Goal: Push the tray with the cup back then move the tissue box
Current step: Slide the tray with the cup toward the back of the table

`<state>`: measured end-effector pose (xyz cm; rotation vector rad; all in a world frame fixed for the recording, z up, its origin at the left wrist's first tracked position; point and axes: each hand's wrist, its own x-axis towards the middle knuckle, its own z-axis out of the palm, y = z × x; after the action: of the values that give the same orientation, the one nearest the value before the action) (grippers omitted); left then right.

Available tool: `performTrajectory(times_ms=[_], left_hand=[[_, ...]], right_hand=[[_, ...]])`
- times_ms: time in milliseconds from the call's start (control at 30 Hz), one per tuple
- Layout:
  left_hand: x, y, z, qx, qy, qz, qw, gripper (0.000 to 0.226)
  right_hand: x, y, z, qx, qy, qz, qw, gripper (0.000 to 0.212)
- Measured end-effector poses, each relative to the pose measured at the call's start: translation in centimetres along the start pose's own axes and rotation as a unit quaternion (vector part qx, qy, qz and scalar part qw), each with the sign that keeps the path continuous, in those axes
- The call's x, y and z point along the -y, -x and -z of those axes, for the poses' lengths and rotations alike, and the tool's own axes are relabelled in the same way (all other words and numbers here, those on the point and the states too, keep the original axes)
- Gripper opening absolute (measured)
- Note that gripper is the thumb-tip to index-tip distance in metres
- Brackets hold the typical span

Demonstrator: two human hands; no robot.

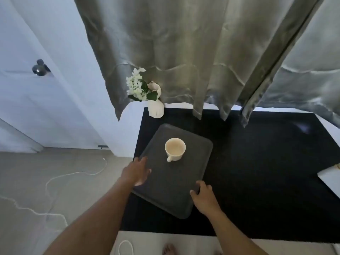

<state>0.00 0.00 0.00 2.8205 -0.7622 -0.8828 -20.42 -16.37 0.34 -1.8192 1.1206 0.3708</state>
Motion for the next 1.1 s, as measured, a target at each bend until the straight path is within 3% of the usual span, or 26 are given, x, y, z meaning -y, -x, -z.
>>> performTrajectory(times_ms=[267,533,733,1100], left_hand=[[1.4,-0.8,-1.7,0.027,0.004,0.034,0.999,0.059],[2.5,-1.6,-3.2,-0.046,0.042,0.07,0.996,0.05],[1.6,-1.6,-4.0,-0.052,0.0,0.057,0.997,0.037],[-1.6,0.0,-5.4,-0.041,0.051,-0.03,0.997,0.043]], right_hand=[[-1.5,1.1,-2.9,0.054,-0.014,-0.025,0.998,0.044],[-2.1,0.2,-3.5,0.022,-0.015,-0.035,0.999,0.042],[-3.4,-0.3,-3.1,0.006,-0.03,-0.041,0.999,0.04],[-6.2,-0.7,1.6,-0.023,-0.038,-0.077,0.996,0.045]])
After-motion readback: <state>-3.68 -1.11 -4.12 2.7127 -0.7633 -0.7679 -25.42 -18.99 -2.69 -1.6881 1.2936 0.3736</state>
